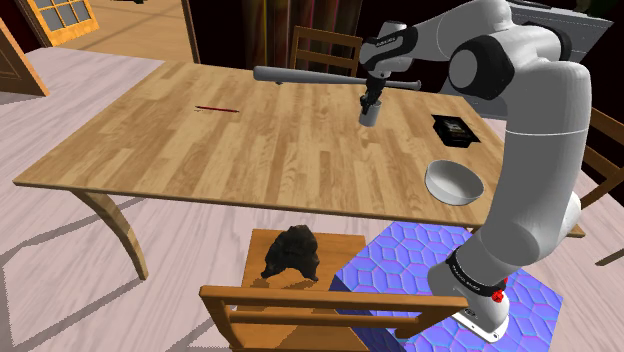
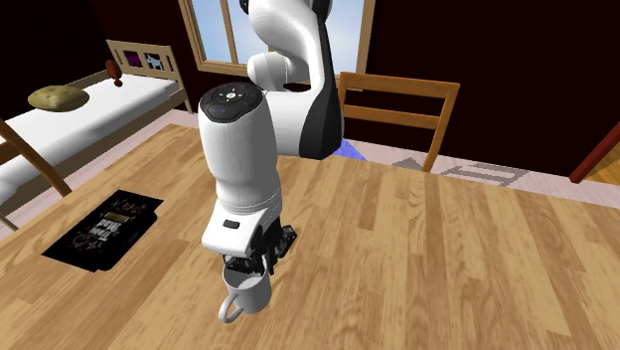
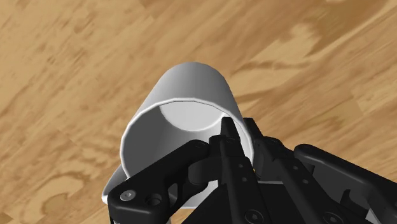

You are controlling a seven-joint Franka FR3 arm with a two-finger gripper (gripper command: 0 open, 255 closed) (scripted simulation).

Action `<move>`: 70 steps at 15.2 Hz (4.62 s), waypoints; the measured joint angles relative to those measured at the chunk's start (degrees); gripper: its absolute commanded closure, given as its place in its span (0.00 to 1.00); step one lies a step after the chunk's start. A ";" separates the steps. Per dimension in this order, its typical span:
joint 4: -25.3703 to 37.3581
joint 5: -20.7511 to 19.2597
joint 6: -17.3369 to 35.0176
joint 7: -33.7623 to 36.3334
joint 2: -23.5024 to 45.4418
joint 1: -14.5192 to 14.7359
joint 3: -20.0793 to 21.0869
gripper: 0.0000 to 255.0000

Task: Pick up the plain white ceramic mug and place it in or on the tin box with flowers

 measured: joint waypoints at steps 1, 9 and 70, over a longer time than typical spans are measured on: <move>0.00 0.00 0.00 0.00 0.00 0.00 0.00 1.00; 1.04 -0.42 -1.92 0.32 -0.95 0.13 -0.23 1.00; 2.92 3.35 -11.40 -35.50 -6.03 -24.84 -11.22 1.00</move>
